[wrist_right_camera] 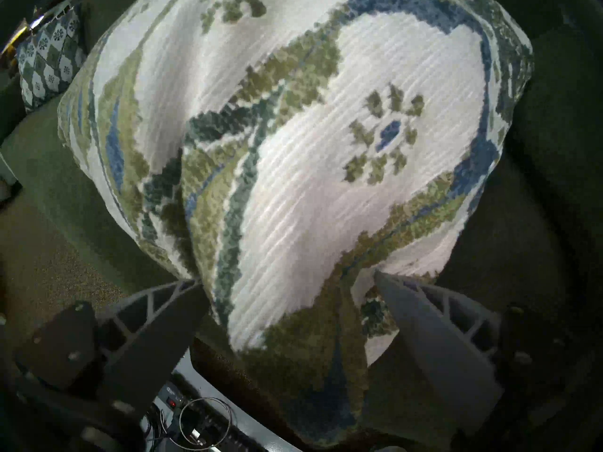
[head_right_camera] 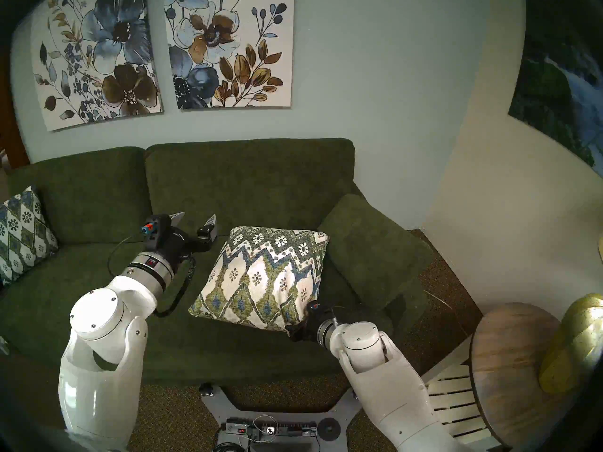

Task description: Fluff a cushion

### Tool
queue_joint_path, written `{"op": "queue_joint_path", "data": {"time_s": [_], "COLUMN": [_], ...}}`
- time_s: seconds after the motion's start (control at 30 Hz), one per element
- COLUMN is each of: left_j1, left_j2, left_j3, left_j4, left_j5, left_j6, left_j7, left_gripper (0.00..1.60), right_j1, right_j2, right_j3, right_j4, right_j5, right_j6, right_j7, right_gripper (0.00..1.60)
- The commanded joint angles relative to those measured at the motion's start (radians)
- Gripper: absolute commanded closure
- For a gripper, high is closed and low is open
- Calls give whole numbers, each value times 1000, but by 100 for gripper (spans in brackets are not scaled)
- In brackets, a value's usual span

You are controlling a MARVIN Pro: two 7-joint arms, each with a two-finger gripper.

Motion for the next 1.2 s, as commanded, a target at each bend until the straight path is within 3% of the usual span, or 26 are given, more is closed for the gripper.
{"op": "queue_joint_path", "data": {"time_s": [0.0, 0.03, 0.07, 0.37, 0.57, 0.9, 1.17], "left_j1": [-4, -4, -4, -4, -4, -5, -5], "left_j2": [-1, -1, -1, -4, -6, -8, -11], "left_j3": [2, 2, 2, 1, 1, 0, -1], "left_j4": [-12, -12, -12, -12, -12, -12, -11], "left_j5": [1, 1, 1, 3, 5, 7, 9], "left_j6": [1, 1, 1, 1, 3, 3, 1], "left_j7": [1, 0, 0, -3, -4, -6, -10], "left_gripper": [0, 0, 0, 0, 0, 0, 0], "right_j1": [41, 47, 49, 31, -23, -41, 35], "right_j2": [-28, -29, -27, -26, -21, -21, -5], "right_j3": [14, 17, 22, 54, 58, 70, 146], "right_j4": [18, 20, 8, -100, -145, -132, -90], "right_j5": [3, 6, 12, 18, 30, 28, 51], "right_j6": [-45, -45, -47, -39, -28, -51, -61], "right_j7": [-21, -20, -14, -36, -40, -69, -87], "right_gripper": [8, 109, 160, 160, 160, 160, 160]}}
